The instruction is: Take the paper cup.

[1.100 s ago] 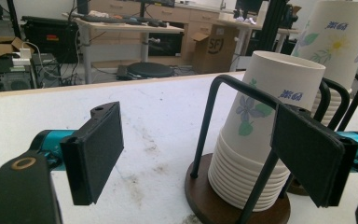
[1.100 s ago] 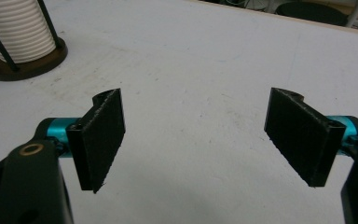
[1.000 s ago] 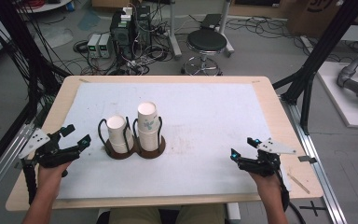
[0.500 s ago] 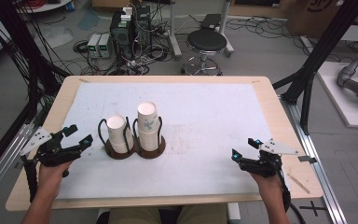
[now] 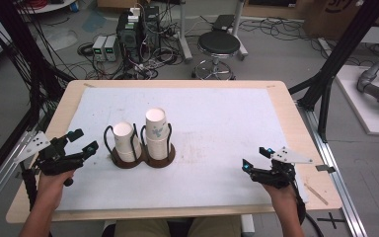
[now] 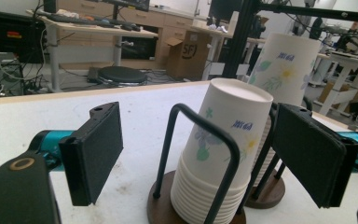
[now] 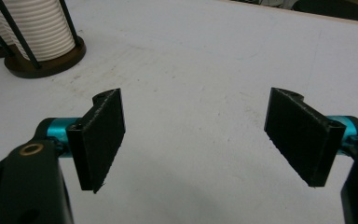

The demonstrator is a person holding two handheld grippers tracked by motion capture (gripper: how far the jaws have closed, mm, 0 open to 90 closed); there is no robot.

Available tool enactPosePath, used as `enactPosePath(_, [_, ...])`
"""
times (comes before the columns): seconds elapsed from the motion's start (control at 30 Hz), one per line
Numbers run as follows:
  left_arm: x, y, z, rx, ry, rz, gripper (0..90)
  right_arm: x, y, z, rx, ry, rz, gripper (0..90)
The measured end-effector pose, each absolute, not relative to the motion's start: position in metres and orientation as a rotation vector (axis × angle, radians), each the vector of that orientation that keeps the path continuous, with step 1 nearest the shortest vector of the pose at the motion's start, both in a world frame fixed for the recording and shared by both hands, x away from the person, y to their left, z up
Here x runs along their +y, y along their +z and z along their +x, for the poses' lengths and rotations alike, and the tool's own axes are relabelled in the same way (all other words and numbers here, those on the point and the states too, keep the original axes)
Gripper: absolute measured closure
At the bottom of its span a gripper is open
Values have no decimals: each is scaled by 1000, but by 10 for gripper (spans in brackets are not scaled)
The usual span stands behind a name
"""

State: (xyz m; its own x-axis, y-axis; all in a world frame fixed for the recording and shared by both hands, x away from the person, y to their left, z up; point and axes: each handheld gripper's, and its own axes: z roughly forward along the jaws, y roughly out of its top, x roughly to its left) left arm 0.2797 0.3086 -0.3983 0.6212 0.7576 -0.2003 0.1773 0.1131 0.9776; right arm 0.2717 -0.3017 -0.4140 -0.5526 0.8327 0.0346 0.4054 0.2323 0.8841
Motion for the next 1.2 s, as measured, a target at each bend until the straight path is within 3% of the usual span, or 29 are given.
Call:
enactPosePath(0.57, [271,-369,305,803,454,1542,165,-300,-411,270,2056,1269,1142,208])
enactPosePath(0.93, [241,-365,332,799,413,1716,171,-297,-412,271,2077,1263,1132,209])
enactPosePath(1.2, [235,-371,337,814,399,1792,246,-299,-412,269,2070,1263,1140,208])
